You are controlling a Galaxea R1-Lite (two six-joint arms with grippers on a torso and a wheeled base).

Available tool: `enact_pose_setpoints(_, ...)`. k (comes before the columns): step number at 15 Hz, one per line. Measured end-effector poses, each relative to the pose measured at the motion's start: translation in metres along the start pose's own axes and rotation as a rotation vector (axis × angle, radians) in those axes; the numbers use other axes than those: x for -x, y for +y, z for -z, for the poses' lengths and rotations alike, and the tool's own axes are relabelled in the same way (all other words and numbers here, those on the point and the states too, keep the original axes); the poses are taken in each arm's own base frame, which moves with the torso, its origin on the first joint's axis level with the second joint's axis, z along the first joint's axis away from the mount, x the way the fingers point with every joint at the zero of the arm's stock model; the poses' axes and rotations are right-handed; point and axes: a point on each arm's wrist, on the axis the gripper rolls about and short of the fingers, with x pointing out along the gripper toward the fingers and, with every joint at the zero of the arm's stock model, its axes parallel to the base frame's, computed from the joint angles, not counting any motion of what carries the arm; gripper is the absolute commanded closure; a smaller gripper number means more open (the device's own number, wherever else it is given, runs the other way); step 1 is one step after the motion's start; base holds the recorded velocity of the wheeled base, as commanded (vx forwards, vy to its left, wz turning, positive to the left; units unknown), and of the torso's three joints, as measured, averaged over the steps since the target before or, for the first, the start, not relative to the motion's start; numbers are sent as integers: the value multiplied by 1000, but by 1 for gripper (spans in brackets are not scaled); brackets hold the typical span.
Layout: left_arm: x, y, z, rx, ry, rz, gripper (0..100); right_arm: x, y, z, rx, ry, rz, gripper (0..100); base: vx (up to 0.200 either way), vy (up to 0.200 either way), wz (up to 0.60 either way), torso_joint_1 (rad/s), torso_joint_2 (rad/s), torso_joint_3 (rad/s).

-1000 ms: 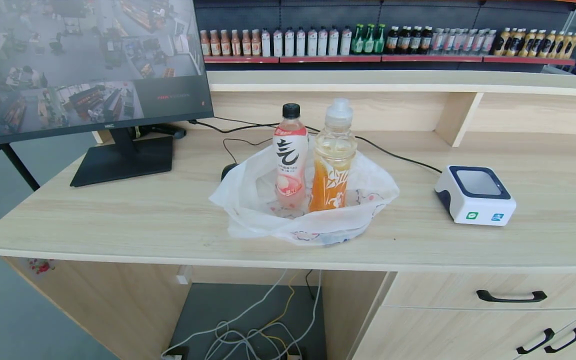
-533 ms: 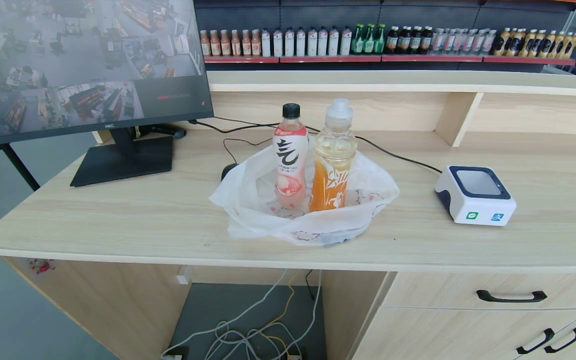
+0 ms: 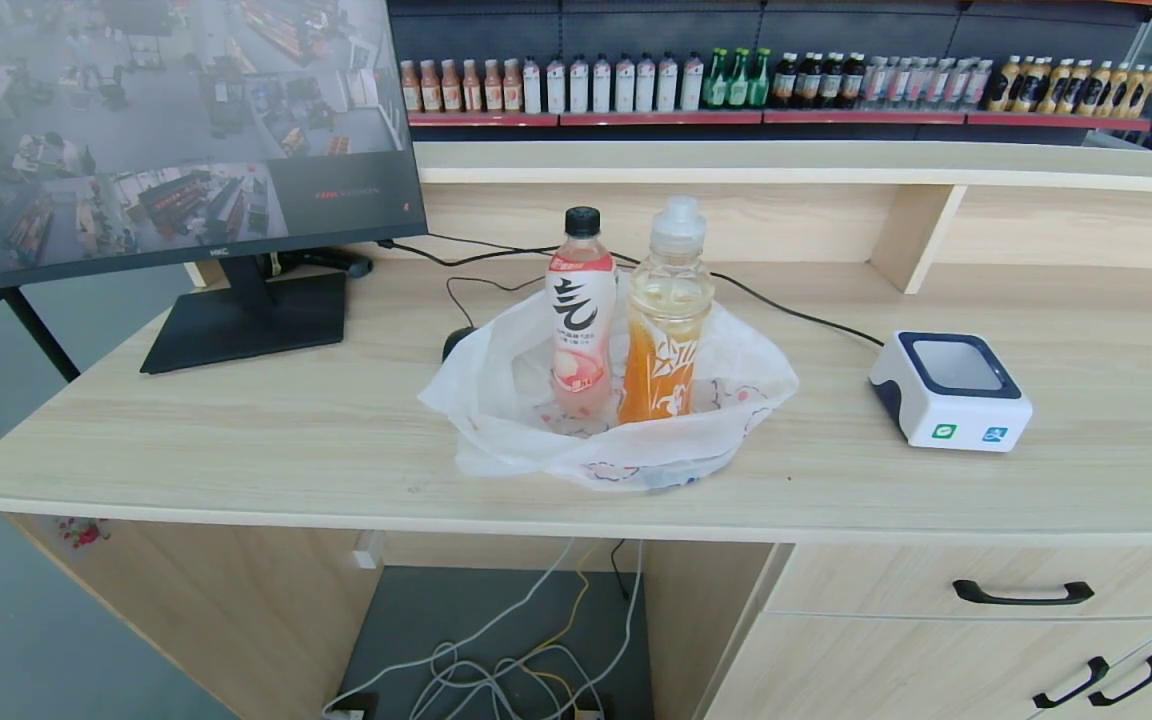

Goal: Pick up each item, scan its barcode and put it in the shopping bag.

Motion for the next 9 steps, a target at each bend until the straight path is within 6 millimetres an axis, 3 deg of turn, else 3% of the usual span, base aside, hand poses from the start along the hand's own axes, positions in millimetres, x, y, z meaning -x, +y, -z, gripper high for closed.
enact_pose_setpoints(9, 0, 0, 0, 3, 0, -1, 0, 0, 0, 0, 0, 0, 0, 0, 0, -200, 0, 4, 6, 0)
